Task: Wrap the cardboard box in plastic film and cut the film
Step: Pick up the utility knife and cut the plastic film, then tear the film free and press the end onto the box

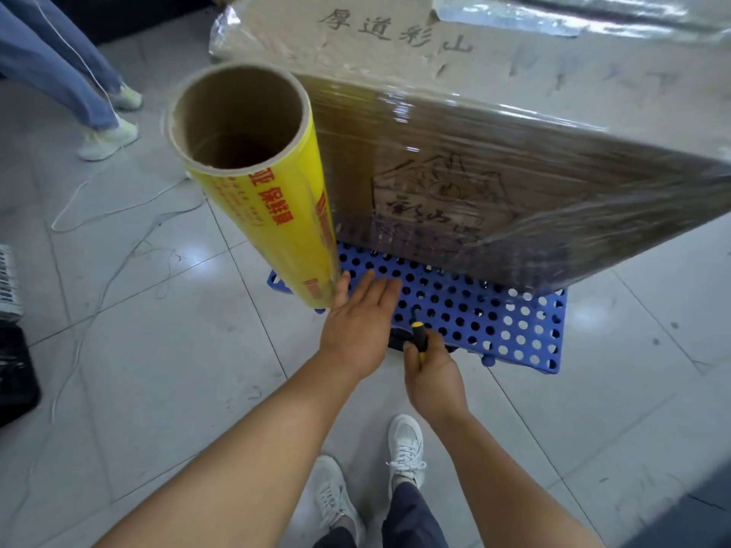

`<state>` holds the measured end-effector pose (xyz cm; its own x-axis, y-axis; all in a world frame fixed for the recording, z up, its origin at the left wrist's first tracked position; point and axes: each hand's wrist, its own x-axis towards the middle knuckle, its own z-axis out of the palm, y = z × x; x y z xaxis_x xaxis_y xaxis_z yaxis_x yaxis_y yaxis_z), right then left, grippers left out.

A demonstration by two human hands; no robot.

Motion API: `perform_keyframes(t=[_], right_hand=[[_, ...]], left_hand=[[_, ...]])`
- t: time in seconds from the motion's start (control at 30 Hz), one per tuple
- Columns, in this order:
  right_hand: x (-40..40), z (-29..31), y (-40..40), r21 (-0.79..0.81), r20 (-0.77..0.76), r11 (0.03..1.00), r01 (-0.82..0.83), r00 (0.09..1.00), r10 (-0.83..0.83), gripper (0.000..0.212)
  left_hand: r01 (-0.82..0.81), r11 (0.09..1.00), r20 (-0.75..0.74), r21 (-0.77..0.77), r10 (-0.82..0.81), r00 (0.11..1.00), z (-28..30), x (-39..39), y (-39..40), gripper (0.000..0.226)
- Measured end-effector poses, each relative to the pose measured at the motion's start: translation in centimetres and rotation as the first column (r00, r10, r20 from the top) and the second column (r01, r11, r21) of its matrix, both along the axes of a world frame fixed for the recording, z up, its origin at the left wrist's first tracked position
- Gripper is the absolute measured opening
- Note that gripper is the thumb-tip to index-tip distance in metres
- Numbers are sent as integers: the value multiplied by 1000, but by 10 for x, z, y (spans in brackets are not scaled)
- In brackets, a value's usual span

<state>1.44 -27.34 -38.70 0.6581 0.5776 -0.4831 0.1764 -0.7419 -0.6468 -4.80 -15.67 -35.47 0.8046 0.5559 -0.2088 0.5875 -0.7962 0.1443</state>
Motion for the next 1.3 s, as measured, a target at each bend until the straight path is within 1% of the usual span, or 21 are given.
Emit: perform_keyframes(t=[0.07,0.17,0.27,0.33,0.5,0.63,0.7,0.77,0.9,1.03,1.1,1.17,1.3], right_hand=[[2,17,0,33,36,999,4,999,-5,25],[5,45,-3,74,102,997,3,995,-10,24],[8,79,-8,97,173,995,10,985,-27,35],[9,102,-9,107,215,994,2,976,-25,41],[15,158,-12,122,368,992,-26,929,-21,47],[23,202,-7,163,482,985,-58,876,-28,46],[32,224,-1,213,520,975,-62,852,-60,47],[44,243,7,228,564,970,-83,823,-62,45],[75,272,27,159,675,977,-142,737,-2,44],[114,286,53,122,694,977,-176,719,43,46],[136,286,67,63,699,977,-202,708,102,42],[157,283,80,-3,717,968,-250,675,176,39],[188,270,103,-114,721,930,-350,615,320,44]], left_hand=[[-35,999,56,-31,36,998,11,-1,-4,67],[-77,989,135,-123,93,987,33,-2,-10,68],[-115,963,211,-243,169,963,61,-2,-16,66],[-146,948,255,-283,221,941,80,-2,-19,66],[-138,935,413,-328,273,869,122,3,-22,65],[-99,938,520,-333,270,811,157,8,-20,65],[-91,941,557,-327,269,786,173,12,-15,65],[-97,944,571,-314,269,775,188,17,-9,65],[-101,954,598,-284,258,759,211,33,6,65],[-126,953,612,-276,276,742,226,57,22,62],[-157,946,610,-283,304,732,228,68,28,60],[-191,937,605,-293,336,722,227,79,33,59],[-248,922,611,-298,384,693,218,93,35,57]])
